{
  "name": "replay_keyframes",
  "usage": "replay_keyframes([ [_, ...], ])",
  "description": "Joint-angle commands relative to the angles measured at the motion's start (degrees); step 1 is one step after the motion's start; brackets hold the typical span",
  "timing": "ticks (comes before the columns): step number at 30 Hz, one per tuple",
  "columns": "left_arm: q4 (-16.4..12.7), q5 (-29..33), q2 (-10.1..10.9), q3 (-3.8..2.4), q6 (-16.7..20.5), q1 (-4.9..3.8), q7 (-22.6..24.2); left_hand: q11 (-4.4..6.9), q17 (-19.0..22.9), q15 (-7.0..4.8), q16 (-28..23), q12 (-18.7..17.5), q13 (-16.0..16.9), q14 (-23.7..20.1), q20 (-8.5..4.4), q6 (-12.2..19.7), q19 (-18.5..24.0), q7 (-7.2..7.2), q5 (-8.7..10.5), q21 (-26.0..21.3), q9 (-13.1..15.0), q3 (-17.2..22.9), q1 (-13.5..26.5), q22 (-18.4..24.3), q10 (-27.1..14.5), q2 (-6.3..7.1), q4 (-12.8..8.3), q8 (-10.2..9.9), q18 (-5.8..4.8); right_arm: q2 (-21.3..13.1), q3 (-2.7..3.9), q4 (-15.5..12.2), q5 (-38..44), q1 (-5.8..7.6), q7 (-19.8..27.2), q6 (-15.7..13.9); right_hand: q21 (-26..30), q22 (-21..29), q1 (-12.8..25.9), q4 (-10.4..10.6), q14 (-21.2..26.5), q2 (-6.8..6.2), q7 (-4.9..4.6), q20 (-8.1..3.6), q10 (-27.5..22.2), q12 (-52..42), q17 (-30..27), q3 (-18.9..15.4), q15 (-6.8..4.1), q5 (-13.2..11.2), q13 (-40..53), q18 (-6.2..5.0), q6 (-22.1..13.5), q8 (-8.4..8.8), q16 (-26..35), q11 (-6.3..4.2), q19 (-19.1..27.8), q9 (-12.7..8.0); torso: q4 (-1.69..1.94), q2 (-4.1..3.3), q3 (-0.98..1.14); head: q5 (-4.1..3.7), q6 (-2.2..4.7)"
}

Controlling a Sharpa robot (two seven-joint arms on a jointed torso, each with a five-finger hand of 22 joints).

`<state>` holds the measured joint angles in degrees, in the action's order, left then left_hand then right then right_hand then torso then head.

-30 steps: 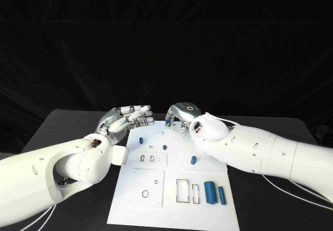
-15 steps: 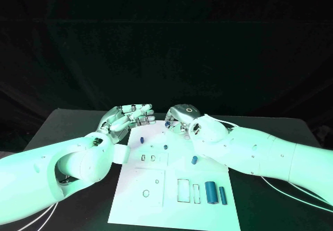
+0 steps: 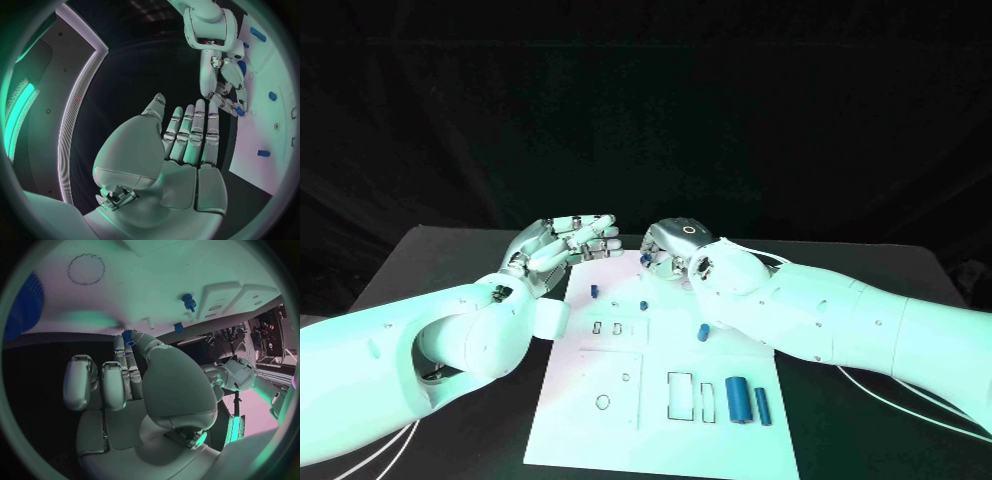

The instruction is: Assemble the parts on the task board

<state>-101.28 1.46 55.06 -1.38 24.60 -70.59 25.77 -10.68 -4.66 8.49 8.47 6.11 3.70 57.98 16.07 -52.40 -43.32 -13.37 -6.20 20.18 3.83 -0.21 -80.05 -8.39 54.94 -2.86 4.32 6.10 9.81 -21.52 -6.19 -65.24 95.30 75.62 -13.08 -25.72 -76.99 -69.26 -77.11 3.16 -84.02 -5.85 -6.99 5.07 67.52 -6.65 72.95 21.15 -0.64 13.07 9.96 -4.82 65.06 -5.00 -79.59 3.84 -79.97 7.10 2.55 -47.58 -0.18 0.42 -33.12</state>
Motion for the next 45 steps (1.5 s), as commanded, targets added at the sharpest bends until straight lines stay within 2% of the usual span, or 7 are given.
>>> replay_keyframes([
  [1,-0.2,0.0,-0.1,-0.05,-1.1,-0.15,0.3,-0.47,0.1,0.30,-0.4,-0.2,0.0,-0.2,0.14,0.0,0.0,-0.61,-0.05,0.2,-0.1,-0.4,0.2,0.1,0.0,-0.14,-0.1,-0.2,0.58,0.3,-0.10,0.3,0.2,-0.18,-0.3,1.5,0.4,0.4,0.3,0.4,-2.9,-0.54,-0.32,0.31,-1.1,0.8,-0.2,0.2,0.15,-0.5,-0.4,0.65,-0.8,0.79,-0.1,0.31,0.6,-0.1,0.02,-0.03,0.00,-0.02,0.00],
  [10,-0.3,0.0,0.1,-0.04,-1.2,-0.25,0.0,-0.51,0.1,0.33,-0.5,-0.3,0.0,-0.2,0.15,0.0,0.1,-0.64,-0.05,0.2,-0.1,-0.4,0.2,0.1,0.0,-0.17,-0.2,-0.3,0.57,0.3,-0.13,0.5,-0.2,-0.20,-0.8,1.6,3.1,3.9,1.6,1.2,-2.5,-2.36,-0.70,1.52,-6.5,3.0,-1.4,-1.1,1.45,-4.2,-1.5,-0.12,-8.2,1.53,0.5,1.82,2.6,-1.6,0.00,0.02,0.01,-0.10,0.04],
  [18,-0.4,0.0,0.7,-0.04,-1.2,-0.26,0.0,-0.51,0.1,0.33,-0.5,-0.3,0.0,-0.2,0.15,0.0,0.1,-0.64,-0.05,0.2,-0.1,-0.4,0.2,0.1,0.0,-0.17,-0.2,-0.3,0.57,-4.8,-0.05,-5.9,0.1,0.07,-1.2,-1.3,3.5,4.0,1.5,1.4,-2.4,-2.61,0.05,1.82,-7.1,2.2,-1.7,-2.8,1.57,-3.9,-1.3,-0.20,-8.6,1.12,0.6,1.91,2.6,-1.7,-0.34,0.21,0.01,0.28,0.16],
  [28,0.2,0.5,0.9,-0.02,-1.5,-0.26,-0.1,-0.53,0.1,0.35,-0.6,-0.4,0.0,-0.2,0.16,0.0,0.1,-0.66,-0.04,0.2,-0.1,-0.4,0.2,0.1,-0.1,-0.18,-0.2,-0.3,0.57,-18.4,0.86,-18.6,-9.8,1.84,-0.1,1.3,1.2,0.2,2.3,2.6,-3.2,-3.43,-0.53,-0.03,10.2,-7.5,1.1,-4.2,-0.83,-2.7,3.8,0.45,-4.3,-0.30,-1.4,-1.29,0.6,-0.7,-1.31,1.01,-0.01,-0.47,0.50],
  [33,0.5,0.6,0.7,-0.02,-1.6,-0.26,-0.1,-0.57,0.1,0.38,-0.7,-0.5,0.0,-0.3,0.17,0.1,0.2,-0.66,-0.02,0.2,-0.1,-0.4,0.3,0.1,-0.2,-0.12,-0.2,-0.5,0.57,-22.1,1.01,-19.6,-14.8,2.38,-1.6,7.7,-4.0,-7.3,7.0,5.8,-4.9,-2.94,0.80,-0.78,16.8,-56.0,10.8,-9.4,-2.20,-0.2,51.0,2.19,-5.4,-1.78,-7.3,-2.38,-3.2,0.2,-1.62,1.33,0.00,-0.64,0.58],
  [35,0.7,0.6,0.7,-0.01,-1.7,-0.26,-0.1,-0.57,0.1,0.38,-0.7,-0.5,0.0,-0.3,0.17,0.1,0.2,-0.66,-0.02,0.2,-0.1,-0.4,0.3,0.1,-0.2,-0.12,-0.2,-0.5,0.57,-23.0,1.03,-19.5,-15.6,2.49,-1.9,9.2,-4.7,-8.5,7.3,5.9,-5.1,-3.99,-0.60,-1.07,16.5,-68.3,12.6,-12.0,-1.12,0.5,63.8,2.17,-7.1,-2.36,-8.3,-2.14,-3.6,0.6,-1.70,1.41,-0.01,-0.64,0.48],
  [45,1.0,0.6,0.6,-0.01,-2.0,-0.25,-0.2,-0.57,0.1,0.39,-0.7,-0.5,0.0,-0.3,0.18,0.1,0.2,-0.66,-0.02,0.2,-0.1,-0.4,0.3,0.1,-0.2,-0.12,-0.2,-0.5,0.58,-23.1,1.07,-17.1,-14.2,2.46,-2.3,10.9,-6.4,-11.2,3.9,5.5,-5.8,-3.29,-1.59,0.43,18.5,-78.3,16.1,-14.9,0.16,0.6,74.5,2.65,-11.7,-3.83,-10.0,-0.09,-4.8,1.4,-1.64,1.32,-0.04,-0.79,-0.04],
])
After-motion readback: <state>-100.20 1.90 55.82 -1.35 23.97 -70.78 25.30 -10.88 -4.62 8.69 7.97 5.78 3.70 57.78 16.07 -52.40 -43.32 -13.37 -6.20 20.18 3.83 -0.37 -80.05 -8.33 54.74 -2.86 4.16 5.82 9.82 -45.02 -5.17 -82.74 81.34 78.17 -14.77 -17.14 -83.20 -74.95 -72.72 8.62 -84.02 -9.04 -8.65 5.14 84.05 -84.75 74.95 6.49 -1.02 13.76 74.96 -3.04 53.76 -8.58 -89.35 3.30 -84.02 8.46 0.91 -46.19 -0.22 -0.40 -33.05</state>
